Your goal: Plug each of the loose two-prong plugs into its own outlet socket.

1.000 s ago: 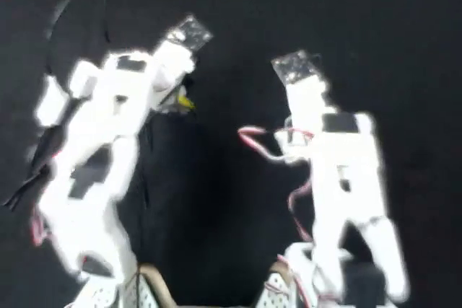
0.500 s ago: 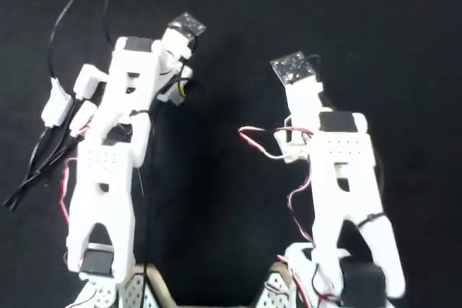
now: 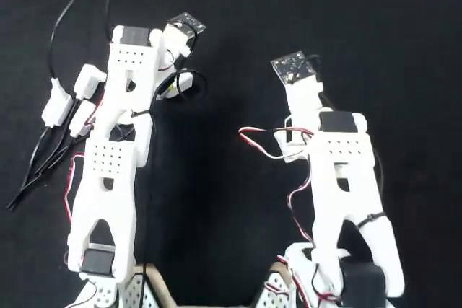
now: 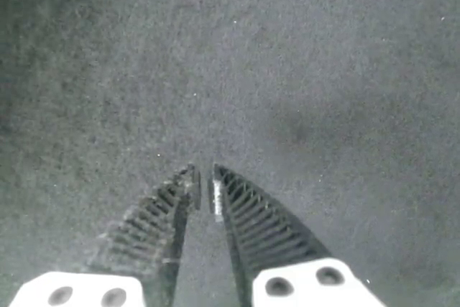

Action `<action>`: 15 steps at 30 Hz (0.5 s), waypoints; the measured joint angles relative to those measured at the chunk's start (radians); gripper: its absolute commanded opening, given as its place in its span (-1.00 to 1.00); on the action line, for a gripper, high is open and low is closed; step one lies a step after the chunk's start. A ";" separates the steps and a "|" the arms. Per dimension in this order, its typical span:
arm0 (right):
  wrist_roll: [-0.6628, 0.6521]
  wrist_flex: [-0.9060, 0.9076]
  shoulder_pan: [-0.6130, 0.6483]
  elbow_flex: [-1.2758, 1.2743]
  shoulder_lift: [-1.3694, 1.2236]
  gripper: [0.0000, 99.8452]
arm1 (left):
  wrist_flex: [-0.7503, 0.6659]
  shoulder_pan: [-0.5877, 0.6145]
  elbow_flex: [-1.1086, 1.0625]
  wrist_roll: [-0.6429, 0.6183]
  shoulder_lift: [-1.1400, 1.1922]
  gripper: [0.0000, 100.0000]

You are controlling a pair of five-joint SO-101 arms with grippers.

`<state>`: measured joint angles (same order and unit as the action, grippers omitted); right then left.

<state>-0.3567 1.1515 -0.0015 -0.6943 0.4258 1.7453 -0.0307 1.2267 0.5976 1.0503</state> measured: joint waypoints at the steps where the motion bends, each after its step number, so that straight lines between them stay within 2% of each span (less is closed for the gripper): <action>1: 0.000 0.000 0.000 0.000 0.000 -0.95 | 0.003 0.000 -0.002 0.000 0.000 -0.94; 15: 0.000 0.000 0.000 0.000 0.000 -0.95 | 0.005 0.000 -0.269 0.009 -0.104 -0.94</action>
<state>-0.3567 1.1515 -0.0015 -0.6943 0.4258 1.7499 -0.0307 0.9582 0.6068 0.9459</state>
